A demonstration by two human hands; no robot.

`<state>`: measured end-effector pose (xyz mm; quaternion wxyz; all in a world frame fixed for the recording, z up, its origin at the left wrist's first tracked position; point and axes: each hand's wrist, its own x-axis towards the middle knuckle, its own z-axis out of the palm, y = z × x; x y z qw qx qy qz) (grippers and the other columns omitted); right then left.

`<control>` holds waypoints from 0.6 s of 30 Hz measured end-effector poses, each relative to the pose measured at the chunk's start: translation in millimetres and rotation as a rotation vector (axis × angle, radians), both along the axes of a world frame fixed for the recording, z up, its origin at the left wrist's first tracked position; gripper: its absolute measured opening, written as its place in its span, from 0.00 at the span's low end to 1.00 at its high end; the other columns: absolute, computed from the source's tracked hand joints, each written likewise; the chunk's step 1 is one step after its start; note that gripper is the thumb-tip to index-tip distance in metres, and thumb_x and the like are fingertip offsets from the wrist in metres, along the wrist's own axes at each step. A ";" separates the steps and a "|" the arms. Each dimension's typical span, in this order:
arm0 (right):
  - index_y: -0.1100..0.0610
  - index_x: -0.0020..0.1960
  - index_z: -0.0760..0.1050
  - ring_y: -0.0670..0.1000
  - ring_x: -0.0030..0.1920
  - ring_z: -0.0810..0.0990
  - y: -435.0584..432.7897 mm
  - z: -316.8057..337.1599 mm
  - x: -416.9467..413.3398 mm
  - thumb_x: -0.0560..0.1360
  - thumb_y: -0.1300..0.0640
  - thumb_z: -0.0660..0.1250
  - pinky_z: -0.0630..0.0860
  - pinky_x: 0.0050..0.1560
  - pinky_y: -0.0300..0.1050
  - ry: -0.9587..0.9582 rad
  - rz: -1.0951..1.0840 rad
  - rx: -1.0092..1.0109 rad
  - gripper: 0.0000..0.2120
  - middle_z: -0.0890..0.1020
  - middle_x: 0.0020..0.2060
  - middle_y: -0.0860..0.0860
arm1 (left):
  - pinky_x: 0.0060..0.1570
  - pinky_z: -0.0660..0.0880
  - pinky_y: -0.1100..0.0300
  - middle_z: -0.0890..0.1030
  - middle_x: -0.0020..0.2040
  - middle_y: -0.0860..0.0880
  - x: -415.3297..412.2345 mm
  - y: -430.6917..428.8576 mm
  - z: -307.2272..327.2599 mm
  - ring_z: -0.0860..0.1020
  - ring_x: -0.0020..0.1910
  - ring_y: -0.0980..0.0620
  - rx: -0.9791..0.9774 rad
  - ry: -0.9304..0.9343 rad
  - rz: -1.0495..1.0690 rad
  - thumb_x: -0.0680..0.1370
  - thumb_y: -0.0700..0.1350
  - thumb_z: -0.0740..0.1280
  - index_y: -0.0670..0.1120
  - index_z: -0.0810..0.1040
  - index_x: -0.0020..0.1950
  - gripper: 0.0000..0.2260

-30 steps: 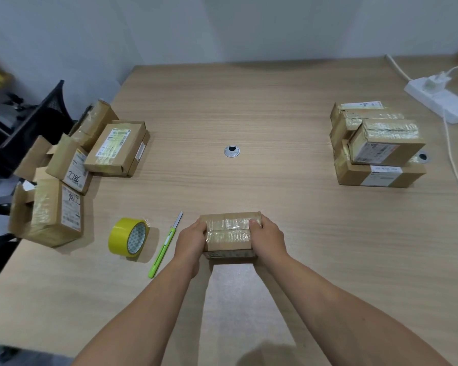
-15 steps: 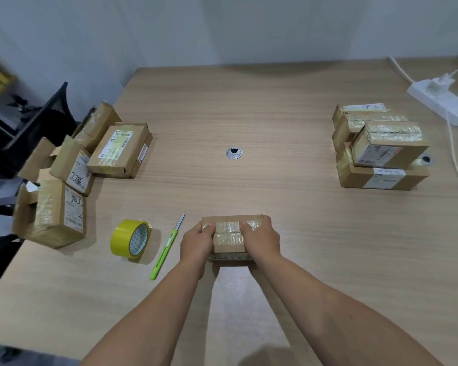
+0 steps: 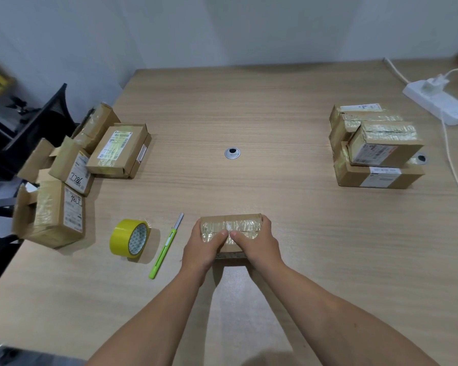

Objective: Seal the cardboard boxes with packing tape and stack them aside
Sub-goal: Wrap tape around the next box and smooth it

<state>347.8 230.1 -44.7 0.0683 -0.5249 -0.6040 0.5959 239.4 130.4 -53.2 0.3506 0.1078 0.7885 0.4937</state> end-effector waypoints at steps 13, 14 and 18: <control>0.50 0.81 0.53 0.46 0.54 0.72 10.2 0.4 6.8 0.83 0.54 0.63 0.68 0.33 0.21 0.114 0.070 -0.077 0.31 0.71 0.67 0.51 | 0.66 0.75 0.47 0.81 0.65 0.51 -20.6 -6.5 -19.8 0.80 0.62 0.50 0.032 -0.205 -0.012 0.78 0.49 0.69 0.56 0.71 0.74 0.24; 0.49 0.81 0.54 0.48 0.59 0.73 11.9 -2.7 6.5 0.83 0.53 0.63 0.69 0.38 0.23 0.113 0.069 -0.091 0.30 0.71 0.70 0.50 | 0.67 0.74 0.47 0.81 0.65 0.51 -20.2 -5.9 -18.4 0.80 0.61 0.50 0.037 -0.211 -0.005 0.80 0.46 0.67 0.55 0.70 0.75 0.23; 0.47 0.77 0.64 0.51 0.63 0.78 17.4 -10.8 7.5 0.82 0.53 0.61 0.78 0.59 0.47 0.142 0.033 -0.171 0.24 0.77 0.67 0.49 | 0.69 0.72 0.47 0.81 0.64 0.51 -20.8 -5.1 -15.1 0.79 0.62 0.49 0.072 -0.276 0.037 0.84 0.41 0.61 0.52 0.71 0.75 0.19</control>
